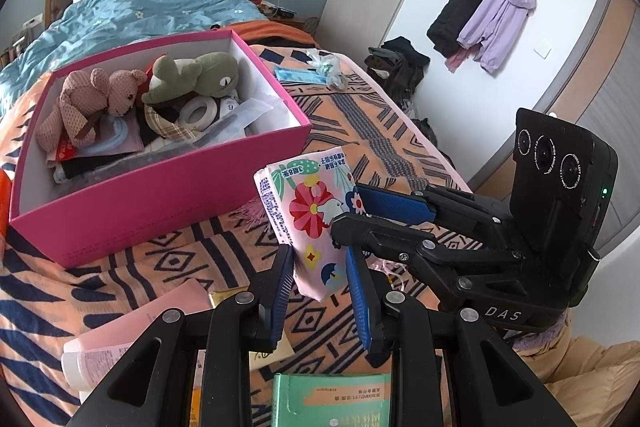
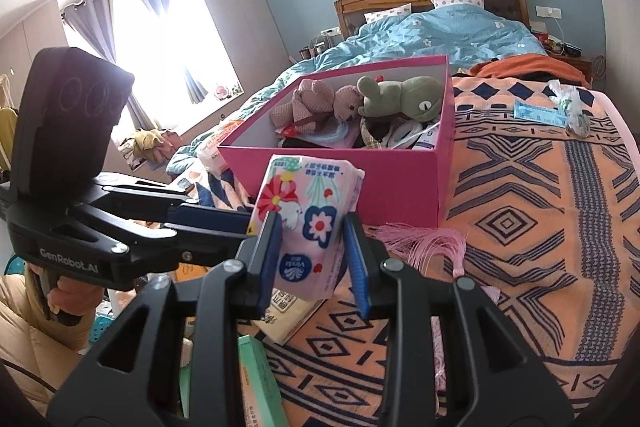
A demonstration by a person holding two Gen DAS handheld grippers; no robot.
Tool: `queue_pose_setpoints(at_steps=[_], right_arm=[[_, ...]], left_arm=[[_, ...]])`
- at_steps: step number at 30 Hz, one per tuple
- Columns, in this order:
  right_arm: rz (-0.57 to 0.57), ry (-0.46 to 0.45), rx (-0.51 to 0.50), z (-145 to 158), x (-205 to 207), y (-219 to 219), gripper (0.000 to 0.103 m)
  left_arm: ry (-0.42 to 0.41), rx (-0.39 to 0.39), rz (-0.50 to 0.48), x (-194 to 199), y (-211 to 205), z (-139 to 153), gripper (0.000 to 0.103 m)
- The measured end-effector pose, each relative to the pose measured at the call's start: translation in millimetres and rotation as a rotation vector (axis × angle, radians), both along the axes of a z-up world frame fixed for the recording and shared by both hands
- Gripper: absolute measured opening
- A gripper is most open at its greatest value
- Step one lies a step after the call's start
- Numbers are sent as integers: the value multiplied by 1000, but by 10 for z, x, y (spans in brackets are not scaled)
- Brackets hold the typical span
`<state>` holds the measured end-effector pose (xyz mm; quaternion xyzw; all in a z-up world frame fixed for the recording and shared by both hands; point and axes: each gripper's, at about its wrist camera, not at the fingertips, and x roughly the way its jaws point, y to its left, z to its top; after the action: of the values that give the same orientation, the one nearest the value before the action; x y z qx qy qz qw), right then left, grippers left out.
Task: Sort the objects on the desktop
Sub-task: 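Carry the floral tissue pack toward the pink box with both grippers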
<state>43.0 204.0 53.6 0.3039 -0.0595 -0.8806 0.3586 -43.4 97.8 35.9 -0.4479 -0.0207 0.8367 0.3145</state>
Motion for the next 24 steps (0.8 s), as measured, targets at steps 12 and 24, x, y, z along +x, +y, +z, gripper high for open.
queue_pose_setpoints(at_steps=[12, 24], right_arm=[[-3, 8, 2, 30, -60, 7, 35], [-9, 22, 8, 84, -121, 9, 35]], left_arm=[[7, 2, 1, -58, 17, 31, 26], [17, 5, 1, -137, 19, 71, 26]])
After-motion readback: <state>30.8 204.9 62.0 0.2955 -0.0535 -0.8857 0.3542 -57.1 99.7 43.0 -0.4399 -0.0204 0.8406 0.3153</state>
